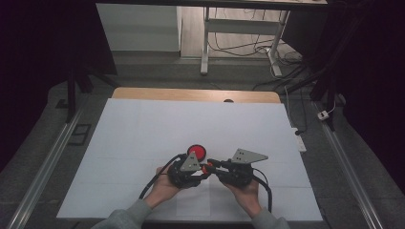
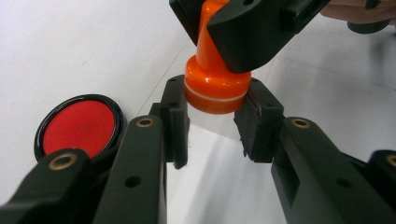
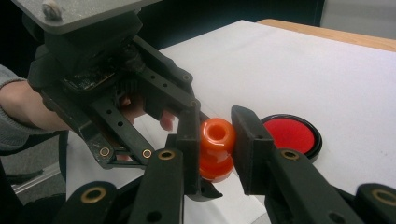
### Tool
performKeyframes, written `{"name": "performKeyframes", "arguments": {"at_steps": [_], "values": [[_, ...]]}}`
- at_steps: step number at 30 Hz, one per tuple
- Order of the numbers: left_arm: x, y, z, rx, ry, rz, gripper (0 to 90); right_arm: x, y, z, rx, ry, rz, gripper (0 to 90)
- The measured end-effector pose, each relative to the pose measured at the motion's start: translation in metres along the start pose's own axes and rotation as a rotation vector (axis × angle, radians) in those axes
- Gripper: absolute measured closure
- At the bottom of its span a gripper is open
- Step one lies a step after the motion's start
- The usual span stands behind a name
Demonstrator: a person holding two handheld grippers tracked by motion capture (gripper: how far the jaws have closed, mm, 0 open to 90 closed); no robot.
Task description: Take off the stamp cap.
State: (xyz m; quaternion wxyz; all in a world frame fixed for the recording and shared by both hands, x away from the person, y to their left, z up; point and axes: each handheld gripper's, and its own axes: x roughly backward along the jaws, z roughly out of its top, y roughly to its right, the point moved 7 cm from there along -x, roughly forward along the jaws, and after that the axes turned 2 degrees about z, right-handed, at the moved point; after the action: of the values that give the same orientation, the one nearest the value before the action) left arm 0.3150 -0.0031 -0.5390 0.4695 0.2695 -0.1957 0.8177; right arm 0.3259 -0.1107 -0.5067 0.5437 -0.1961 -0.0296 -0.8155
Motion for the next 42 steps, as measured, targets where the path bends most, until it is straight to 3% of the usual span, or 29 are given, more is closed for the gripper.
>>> {"name": "performKeyframes", "arguments": {"at_steps": [11,21,22,23,24,25,26,27,30,36,42], "values": [[-0.001,0.0,-0.001,0.021,-0.001,-0.011,65.7,0.0,0.001,-0.001,-0.023,0.006,0.003,72.7],[-0.002,0.0,-0.002,0.009,-0.014,0.001,65.8,-0.002,0.001,-0.003,-0.018,-0.008,-0.005,72.8],[-0.004,-0.001,-0.005,-0.003,-0.054,0.021,65.8,-0.002,0.001,-0.003,-0.018,-0.007,-0.006,72.8],[-0.008,-0.002,-0.012,-0.041,-0.107,0.056,65.8,0.001,0.002,0.0,-0.021,0.024,-0.023,72.8],[-0.011,-0.003,-0.016,-0.013,-0.11,0.036,65.8,0.006,0.005,0.005,-0.036,0.06,-0.034,72.8],[-0.011,-0.003,-0.015,0.074,-0.057,-0.019,65.8,0.013,0.008,0.011,-0.05,0.085,-0.033,72.8],[-0.009,-0.005,-0.013,0.098,-0.039,-0.023,65.8,0.018,0.011,0.015,-0.03,0.085,-0.041,72.8],[-0.007,-0.007,-0.012,0.066,-0.045,0.006,65.8,0.022,0.011,0.016,-0.012,0.086,-0.051,72.8],[-0.004,-0.009,-0.011,0.047,-0.048,0.027,65.7,0.023,0.01,0.015,-0.013,0.084,-0.043,72.8],[-0.002,-0.012,-0.012,0.04,-0.042,0.036,65.6,0.021,0.01,0.014,-0.012,0.081,-0.036,72.7],[0.006,-0.016,-0.01,0.057,-0.004,0.042,65.5,0.023,0.011,0.015,-0.015,0.088,-0.032,72.6]]}}
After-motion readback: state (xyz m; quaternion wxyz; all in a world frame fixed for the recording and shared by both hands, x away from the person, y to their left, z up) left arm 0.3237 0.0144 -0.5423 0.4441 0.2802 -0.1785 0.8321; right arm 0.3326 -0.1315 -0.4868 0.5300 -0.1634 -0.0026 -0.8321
